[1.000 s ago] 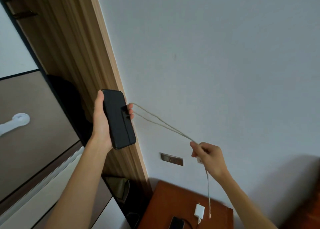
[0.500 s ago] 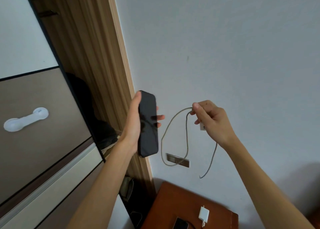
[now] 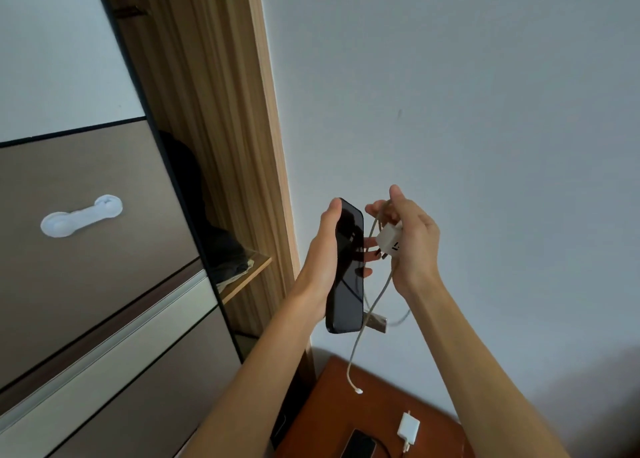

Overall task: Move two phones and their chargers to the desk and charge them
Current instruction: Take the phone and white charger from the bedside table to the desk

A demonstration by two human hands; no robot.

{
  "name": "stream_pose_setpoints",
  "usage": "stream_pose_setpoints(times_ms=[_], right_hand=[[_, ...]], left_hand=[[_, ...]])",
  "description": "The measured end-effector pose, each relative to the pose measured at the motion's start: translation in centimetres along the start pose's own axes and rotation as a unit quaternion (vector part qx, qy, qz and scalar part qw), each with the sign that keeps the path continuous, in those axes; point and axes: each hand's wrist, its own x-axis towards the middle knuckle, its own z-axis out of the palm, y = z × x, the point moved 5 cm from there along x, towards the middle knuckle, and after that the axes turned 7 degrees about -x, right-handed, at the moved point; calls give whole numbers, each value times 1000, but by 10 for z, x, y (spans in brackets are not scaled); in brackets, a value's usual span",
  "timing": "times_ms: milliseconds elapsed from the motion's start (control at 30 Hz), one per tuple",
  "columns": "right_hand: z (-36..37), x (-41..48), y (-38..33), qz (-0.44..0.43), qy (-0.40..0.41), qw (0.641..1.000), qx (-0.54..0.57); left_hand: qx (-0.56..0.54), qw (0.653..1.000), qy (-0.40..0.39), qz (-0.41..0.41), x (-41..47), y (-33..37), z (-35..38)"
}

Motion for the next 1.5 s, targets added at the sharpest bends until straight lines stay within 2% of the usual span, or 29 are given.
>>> stream_pose_setpoints(times_ms=[100,267,433,567,667,833,1133,1300,1400,1500], right_hand=[[15,-1,8,-3,-46,999,2],[54,-19,17,-24,-133,990,-38],[114,-48,15,6,-277,959,-55],[169,-83,20,30,-352,932,-85],[211,-119,25,42,-400,912,-75],[276,-195,33,8,-487,870,-78],[375,-373,24,18,-596,802,-23],[421,-475,20,6,-640,767,-33],[440,-540,15,-19,-672,740,-32],[457,-609,14,8,-711,704,-3]], left_hand=[[12,1000,26,-4,-13,-6,-15],[-28,989,145,13,-46,3,-61],[-43,966,248,58,-97,44,-110],[-55,950,288,109,-144,66,-159],[-34,936,325,129,-189,79,-194],[-59,913,367,165,-275,98,-237],[-63,876,433,203,-462,115,-314],[-77,817,519,239,-583,116,-346],[-78,765,579,271,-662,114,-358],[-74,713,639,279,-741,107,-364]])
